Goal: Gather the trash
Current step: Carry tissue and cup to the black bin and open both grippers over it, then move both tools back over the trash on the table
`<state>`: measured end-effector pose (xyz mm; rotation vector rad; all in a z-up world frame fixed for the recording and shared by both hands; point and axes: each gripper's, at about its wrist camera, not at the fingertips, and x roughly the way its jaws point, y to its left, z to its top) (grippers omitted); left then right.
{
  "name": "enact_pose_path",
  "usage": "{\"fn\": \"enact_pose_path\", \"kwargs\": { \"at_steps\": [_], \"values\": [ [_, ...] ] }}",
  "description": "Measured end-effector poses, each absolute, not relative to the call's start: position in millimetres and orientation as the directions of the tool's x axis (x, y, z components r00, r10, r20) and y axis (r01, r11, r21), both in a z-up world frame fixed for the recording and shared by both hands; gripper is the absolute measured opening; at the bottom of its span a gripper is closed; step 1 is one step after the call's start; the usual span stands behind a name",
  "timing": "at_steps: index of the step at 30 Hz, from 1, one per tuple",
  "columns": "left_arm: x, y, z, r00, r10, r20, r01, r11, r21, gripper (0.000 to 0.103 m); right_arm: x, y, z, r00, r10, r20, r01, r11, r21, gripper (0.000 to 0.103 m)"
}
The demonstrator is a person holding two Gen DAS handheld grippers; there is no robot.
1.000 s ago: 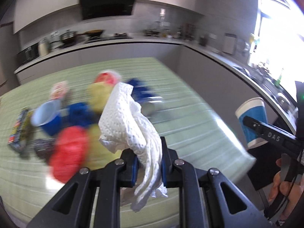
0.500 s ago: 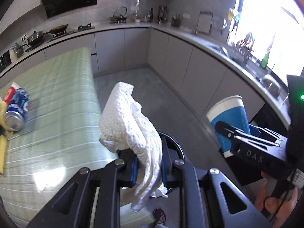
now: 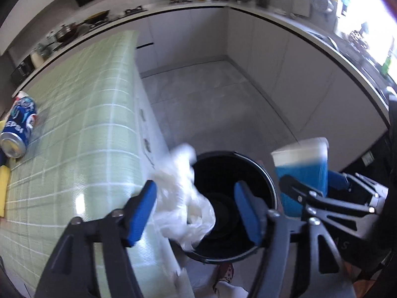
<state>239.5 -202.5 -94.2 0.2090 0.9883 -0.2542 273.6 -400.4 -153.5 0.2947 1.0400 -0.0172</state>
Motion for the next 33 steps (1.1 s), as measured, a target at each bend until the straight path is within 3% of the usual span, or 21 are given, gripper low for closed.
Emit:
{"fn": "enact_pose_path", "kwargs": {
  "at_steps": [1, 4, 22, 33],
  "values": [
    [240.4, -202.2, -90.6, 0.539, -0.111, -0.835, 0.294, 0.954, 0.063, 0.072, 276.3, -400.5, -154.3, 0.511, 0.127, -0.85, 0.153, 0.96, 0.235, 0.076],
    [240.4, -199.0, -76.5, 0.581, -0.094, -0.809, 0.272, 0.959, 0.084, 0.078, 281.4, -401.6, -154.1, 0.517, 0.13, -0.846, 0.152, 0.959, 0.24, 0.078],
    [241.3, -185.1, -52.7, 0.597, -0.133, -0.791, 0.272, 0.961, 0.044, 0.078, 260.9, -393.3, -101.9, 0.59, 0.044, -0.806, 0.2, 0.96, 0.198, 0.078],
    [229.8, -101.8, -16.0, 0.648, -0.121, -0.752, 0.195, 0.981, 0.01, 0.078, 258.7, -316.4, -45.8, 0.662, 0.058, -0.747, 0.141, 0.969, 0.201, 0.081]
  ]
}}
